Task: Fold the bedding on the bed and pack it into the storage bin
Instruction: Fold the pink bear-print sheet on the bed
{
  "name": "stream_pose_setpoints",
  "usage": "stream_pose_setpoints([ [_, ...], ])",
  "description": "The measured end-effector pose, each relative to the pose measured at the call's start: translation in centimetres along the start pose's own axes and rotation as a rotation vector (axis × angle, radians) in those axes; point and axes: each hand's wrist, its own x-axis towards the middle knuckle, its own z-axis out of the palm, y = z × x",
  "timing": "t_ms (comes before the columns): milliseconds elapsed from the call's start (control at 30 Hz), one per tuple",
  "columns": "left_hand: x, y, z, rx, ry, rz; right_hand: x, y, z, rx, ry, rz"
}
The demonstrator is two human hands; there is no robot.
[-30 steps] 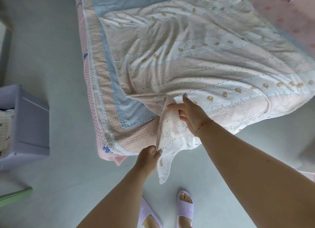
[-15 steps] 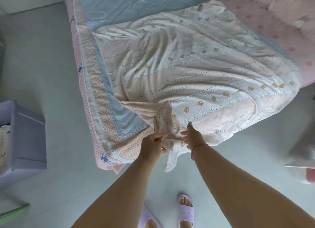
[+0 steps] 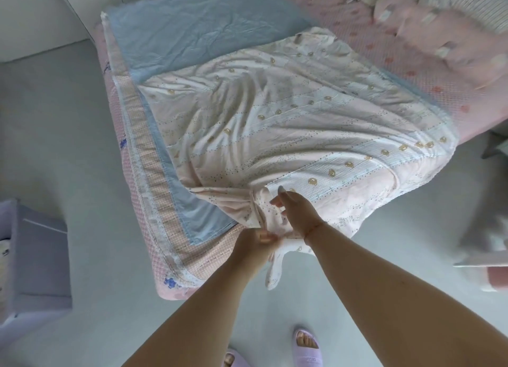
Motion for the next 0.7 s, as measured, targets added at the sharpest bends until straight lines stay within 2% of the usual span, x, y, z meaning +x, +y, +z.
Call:
stream_pose_setpoints([
  [133,-1.6,-0.9,-1.1,0.156,0.010,0.057,1.8,-3.0,0.9,-0.141,-0.152,-0.075],
  [267,-2.7,-1.2,-3.3,0.245,-0.071,0.098,3.2,-5.1,3.2,-0.385,-0.337,-0.083],
  [400,-2.7,-1.1,-6.3,0.339,-0.139,0.138,4.4,-6.2,5.3,-0.532,-0.382,0.020],
  [600,-1.5,-2.4,-9.9,0.322,-0.253,0.071,7.7,-7.8,6.5,-0.624,-0.359,-0.004],
  [700,-0.7,-3.3,-10.6,0.327,-0.307,0.016,10.8,-7.4,7.2,-0.769,-0.373,0.010],
])
